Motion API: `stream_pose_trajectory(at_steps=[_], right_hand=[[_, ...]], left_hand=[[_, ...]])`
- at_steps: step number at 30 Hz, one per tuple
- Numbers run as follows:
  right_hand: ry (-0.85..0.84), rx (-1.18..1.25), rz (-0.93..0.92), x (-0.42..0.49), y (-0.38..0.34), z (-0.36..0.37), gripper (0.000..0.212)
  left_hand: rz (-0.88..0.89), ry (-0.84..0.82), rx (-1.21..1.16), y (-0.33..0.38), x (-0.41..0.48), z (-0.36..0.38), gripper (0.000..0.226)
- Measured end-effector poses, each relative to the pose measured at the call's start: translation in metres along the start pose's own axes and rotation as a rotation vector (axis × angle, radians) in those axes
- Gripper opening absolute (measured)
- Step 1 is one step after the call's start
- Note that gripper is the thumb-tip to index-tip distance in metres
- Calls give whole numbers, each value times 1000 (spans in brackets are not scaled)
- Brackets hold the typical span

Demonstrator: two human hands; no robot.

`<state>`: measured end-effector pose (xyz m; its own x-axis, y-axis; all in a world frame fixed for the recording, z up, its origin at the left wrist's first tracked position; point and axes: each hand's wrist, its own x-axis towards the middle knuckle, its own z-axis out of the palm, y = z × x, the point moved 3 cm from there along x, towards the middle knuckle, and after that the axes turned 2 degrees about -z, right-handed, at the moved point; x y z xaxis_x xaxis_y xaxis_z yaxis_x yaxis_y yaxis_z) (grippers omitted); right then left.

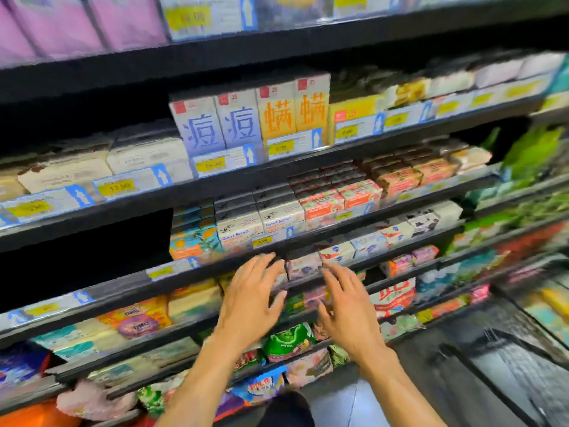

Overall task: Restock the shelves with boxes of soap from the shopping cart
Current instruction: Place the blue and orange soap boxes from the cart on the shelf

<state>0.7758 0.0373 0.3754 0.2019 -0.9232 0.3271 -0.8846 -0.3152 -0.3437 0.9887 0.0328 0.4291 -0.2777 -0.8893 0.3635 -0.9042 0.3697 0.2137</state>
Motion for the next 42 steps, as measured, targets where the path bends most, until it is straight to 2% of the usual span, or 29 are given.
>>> stream_pose_trajectory(at_steps=[7, 15, 18, 24, 28, 36, 42], right_hand=[[73, -83, 378, -74, 117, -37, 61], [149, -134, 732, -139, 250, -76, 62], [132, -151, 842, -149, 310, -92, 64], [61, -189, 1023, -173, 415, -127, 67], [101, -171, 1132, -187, 468, -145, 66], [121, -75, 1272, -218, 586, -157, 66], [-11, 21, 1237, -234, 691, -126, 64]], left_hand=[[197, -321, 7, 94, 36, 89, 66], [450, -429, -118, 228, 112, 196, 63], [545, -457, -161, 284, 155, 239, 63], [687, -632, -229, 402, 223, 321, 63], [833, -697, -230, 475, 248, 365, 62], [926, -820, -231, 586, 279, 447, 61], [961, -894, -84, 643, 299, 522, 66]])
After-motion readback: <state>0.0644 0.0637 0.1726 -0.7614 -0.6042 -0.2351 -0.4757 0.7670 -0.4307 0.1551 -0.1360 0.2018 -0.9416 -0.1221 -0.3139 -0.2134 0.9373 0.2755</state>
